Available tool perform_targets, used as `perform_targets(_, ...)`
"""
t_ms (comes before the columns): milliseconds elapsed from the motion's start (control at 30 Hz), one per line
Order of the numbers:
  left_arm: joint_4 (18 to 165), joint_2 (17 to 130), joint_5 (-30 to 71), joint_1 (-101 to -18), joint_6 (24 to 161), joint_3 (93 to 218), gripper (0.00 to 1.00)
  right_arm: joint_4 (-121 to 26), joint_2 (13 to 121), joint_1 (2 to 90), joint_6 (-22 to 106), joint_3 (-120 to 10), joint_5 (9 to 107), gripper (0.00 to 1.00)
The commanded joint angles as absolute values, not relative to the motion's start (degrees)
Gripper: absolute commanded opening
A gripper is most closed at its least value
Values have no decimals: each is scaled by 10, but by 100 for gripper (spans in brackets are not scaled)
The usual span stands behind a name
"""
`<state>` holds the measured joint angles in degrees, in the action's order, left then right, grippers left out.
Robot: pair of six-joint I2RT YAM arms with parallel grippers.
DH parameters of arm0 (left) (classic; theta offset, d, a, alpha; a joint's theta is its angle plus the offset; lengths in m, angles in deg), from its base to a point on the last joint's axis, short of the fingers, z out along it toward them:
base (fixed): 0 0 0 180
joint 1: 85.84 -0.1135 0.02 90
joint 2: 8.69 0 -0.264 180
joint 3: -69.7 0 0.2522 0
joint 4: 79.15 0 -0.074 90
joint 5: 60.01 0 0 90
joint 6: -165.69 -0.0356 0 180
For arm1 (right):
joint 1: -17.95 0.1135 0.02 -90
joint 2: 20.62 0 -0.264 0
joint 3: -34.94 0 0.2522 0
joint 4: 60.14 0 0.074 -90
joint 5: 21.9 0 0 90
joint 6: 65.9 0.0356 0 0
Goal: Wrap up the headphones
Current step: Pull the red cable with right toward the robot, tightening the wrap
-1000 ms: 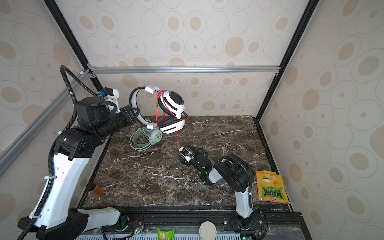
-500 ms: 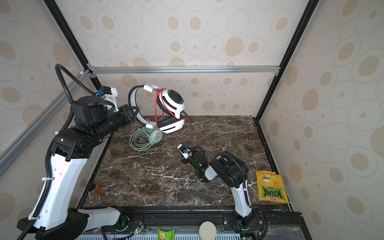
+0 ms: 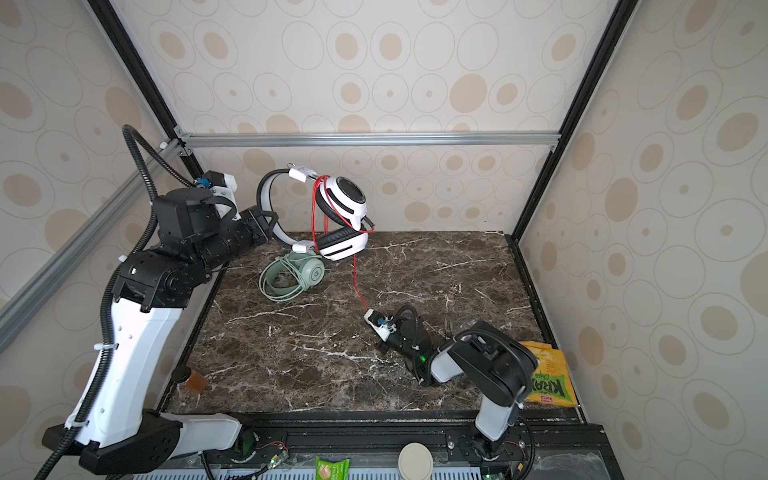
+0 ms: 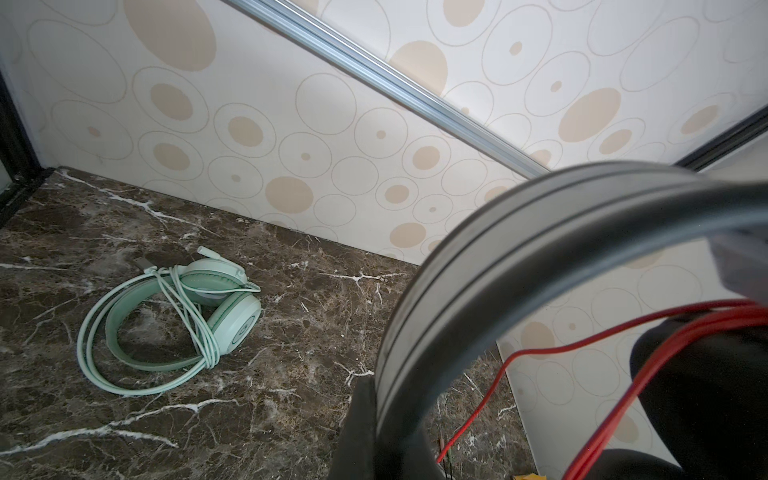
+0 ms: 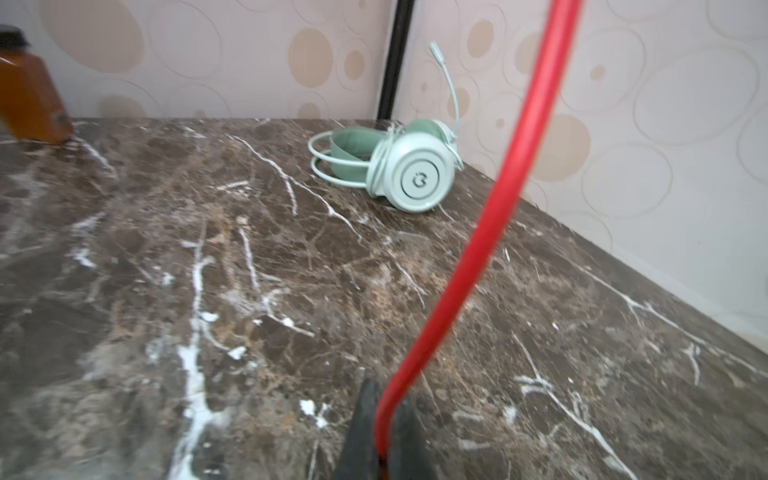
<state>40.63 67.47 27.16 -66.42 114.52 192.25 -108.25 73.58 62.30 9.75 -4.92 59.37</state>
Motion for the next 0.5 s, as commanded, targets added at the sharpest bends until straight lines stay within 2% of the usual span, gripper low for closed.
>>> perform_targets(0, 437, 685, 282, -674, 1182, 1952, 0, -794, 636, 654, 101, -84, 602, 0)
perform_targets(67, 443, 694, 285, -678, 1190, 1943, 0, -710, 593, 676, 95, -88, 615, 0)
perform_targets(200, 470, 709, 282, -693, 1212, 1913, 0, -635, 523, 745, 71, -70, 637, 0)
perform_targets(367, 490, 741, 269, -715, 1235, 1904, 0, -514, 499, 857, 39, -95, 674, 0)
perform_targets(467, 493, 760, 274, -722, 1241, 1904, 0, -468, 500, 926, 24, -117, 732, 0)
